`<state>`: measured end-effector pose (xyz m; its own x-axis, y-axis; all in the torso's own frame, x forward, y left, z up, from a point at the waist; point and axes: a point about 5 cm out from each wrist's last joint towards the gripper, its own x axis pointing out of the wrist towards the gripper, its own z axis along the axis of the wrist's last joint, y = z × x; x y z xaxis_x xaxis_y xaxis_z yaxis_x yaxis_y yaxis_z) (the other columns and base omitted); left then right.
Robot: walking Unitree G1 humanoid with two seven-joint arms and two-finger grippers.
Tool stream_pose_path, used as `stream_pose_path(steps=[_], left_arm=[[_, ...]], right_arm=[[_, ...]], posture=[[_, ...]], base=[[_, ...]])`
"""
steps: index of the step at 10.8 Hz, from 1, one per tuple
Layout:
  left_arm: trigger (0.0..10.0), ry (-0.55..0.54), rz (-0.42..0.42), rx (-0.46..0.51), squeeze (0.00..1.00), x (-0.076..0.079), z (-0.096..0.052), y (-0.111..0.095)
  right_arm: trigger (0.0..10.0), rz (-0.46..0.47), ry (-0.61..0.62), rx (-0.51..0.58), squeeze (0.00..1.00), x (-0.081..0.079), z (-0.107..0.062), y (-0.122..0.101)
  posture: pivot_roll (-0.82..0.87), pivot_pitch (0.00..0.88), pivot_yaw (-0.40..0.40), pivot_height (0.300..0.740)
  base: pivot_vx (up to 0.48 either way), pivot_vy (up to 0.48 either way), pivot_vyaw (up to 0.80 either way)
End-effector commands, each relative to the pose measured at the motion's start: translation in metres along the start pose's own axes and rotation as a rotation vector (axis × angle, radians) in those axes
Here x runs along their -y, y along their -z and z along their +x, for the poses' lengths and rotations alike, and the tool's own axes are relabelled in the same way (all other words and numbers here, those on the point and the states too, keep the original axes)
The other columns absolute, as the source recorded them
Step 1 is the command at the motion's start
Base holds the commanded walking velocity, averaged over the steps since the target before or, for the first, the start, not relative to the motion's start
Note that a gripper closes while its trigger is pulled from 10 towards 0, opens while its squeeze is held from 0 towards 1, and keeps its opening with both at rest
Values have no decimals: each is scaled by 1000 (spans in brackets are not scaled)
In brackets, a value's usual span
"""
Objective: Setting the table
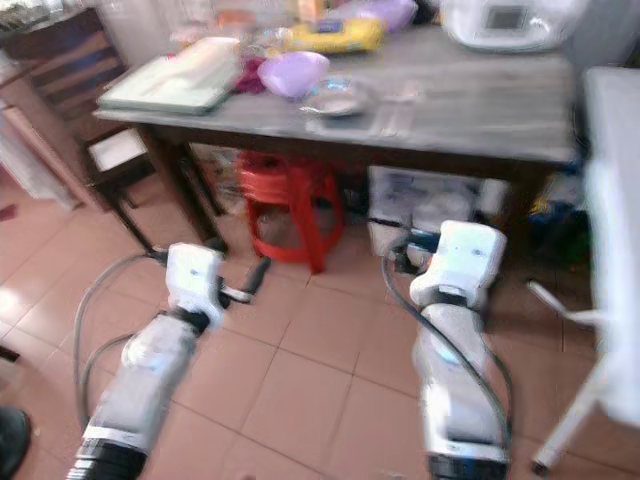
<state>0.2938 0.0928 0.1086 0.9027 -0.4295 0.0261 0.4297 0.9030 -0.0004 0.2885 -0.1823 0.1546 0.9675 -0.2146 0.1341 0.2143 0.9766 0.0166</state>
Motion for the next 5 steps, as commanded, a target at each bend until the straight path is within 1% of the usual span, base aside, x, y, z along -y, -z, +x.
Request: stream_pose_path(steps=[1, 4, 5], left_arm=[[10000, -21, 23, -8, 0, -11, -3, 0], [10000, -19, 29, -9, 0, -11, -2, -1], [10000, -17, 30, -10, 0, -10, -2, -1]], right_arm=[[10000, 26, -29, 2, 0, -10, -2, -1], [10000, 34, -28, 4, 0, -10, -2, -1], [10000, 36, -29, 5, 0, -10, -2, -1]], posture=[[-114, 84, 144, 740], [-116, 83, 148, 740], [-117, 83, 149, 740]], base=[[0, -326, -788], [0, -329, -756], [0, -322, 0]])
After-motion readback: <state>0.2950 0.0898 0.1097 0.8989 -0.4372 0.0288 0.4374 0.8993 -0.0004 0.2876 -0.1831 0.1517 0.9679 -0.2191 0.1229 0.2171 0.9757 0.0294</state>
